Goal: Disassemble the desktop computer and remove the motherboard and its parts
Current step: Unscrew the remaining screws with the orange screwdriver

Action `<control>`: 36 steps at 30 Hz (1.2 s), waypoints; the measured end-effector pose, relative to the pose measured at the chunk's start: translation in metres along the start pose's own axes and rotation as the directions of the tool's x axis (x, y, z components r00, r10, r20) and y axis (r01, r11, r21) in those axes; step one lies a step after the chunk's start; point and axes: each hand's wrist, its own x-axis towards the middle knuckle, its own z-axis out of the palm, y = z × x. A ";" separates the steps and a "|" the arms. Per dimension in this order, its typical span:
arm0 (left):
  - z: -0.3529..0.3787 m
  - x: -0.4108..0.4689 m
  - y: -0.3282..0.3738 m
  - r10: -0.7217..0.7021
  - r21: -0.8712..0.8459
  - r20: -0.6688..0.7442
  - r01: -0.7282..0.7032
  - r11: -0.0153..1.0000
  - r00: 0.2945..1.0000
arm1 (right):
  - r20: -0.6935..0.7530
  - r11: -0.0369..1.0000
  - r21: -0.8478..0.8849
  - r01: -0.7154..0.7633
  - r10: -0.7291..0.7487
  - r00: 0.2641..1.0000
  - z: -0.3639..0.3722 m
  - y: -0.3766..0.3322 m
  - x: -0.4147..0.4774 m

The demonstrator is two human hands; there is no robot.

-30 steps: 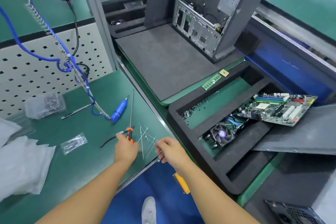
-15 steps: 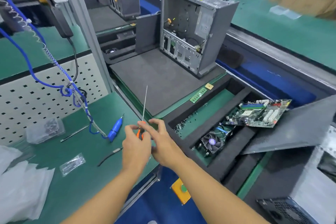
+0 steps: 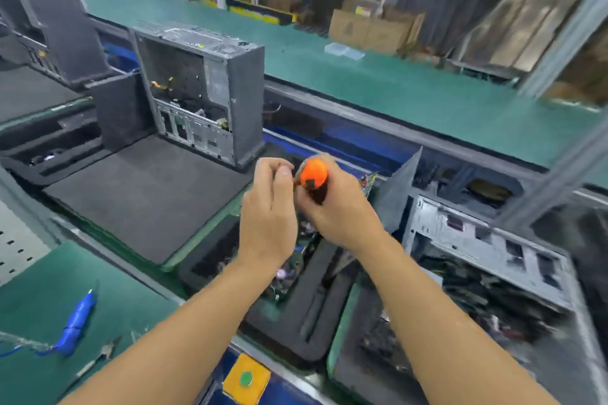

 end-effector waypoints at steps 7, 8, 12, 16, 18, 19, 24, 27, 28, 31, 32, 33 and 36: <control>0.122 -0.004 0.037 0.159 -0.217 0.290 -0.097 0.971 0.944 | -0.190 0.989 -0.123 -0.084 0.059 0.980 -0.133 0.001 -0.037; 0.139 -0.006 0.045 0.170 -0.268 0.330 -0.080 0.960 0.929 | -0.225 0.988 -0.116 -0.107 0.079 0.971 -0.151 0.003 -0.044; 0.200 -0.014 0.075 0.229 -0.418 0.428 -0.033 0.908 0.875 | -0.419 0.997 0.028 -0.078 0.083 0.904 -0.214 0.009 -0.066; 0.245 -0.013 0.090 0.313 -0.402 0.435 -0.129 0.907 0.845 | -0.529 0.999 0.019 -0.037 0.041 0.848 -0.271 0.014 -0.077; 0.263 -0.013 0.084 0.299 -0.377 0.454 -0.123 0.918 0.839 | -0.539 0.997 -0.033 -0.073 0.044 0.841 -0.290 0.022 -0.082; 0.272 -0.013 0.077 0.285 -0.340 0.479 -0.124 0.932 0.830 | -0.530 0.993 -0.054 -0.107 0.062 0.845 -0.297 0.029 -0.085; 0.302 -0.016 0.017 0.173 -0.038 0.725 -0.212 0.977 0.667 | -0.434 0.968 -0.045 -0.248 0.205 0.877 -0.306 0.074 -0.098; 0.306 -0.018 -0.016 0.030 0.116 0.854 -0.246 0.962 0.519 | -0.394 0.956 -0.070 -0.284 0.235 0.889 -0.306 0.097 -0.101; 0.308 -0.019 -0.023 -0.007 0.150 0.861 -0.242 0.959 0.509 | -0.378 0.953 -0.078 -0.292 0.242 0.894 -0.306 0.103 -0.101; 0.318 -0.028 -0.034 -0.038 0.175 0.830 -0.195 0.965 0.556 | -0.329 0.946 -0.100 -0.309 0.262 0.907 -0.307 0.116 -0.097; 0.323 -0.030 -0.036 -0.046 0.181 0.817 -0.181 0.967 0.575 | -0.318 0.943 -0.107 -0.314 0.267 0.910 -0.308 0.119 -0.096; 0.327 -0.032 -0.037 -0.062 0.196 0.803 -0.165 0.967 0.593 | -0.310 0.942 -0.106 -0.317 0.272 0.911 -0.308 0.122 -0.095; 0.331 -0.038 -0.043 -0.091 0.221 0.719 -0.102 0.970 0.689 | -0.261 0.936 -0.099 -0.337 0.303 0.917 -0.304 0.133 -0.095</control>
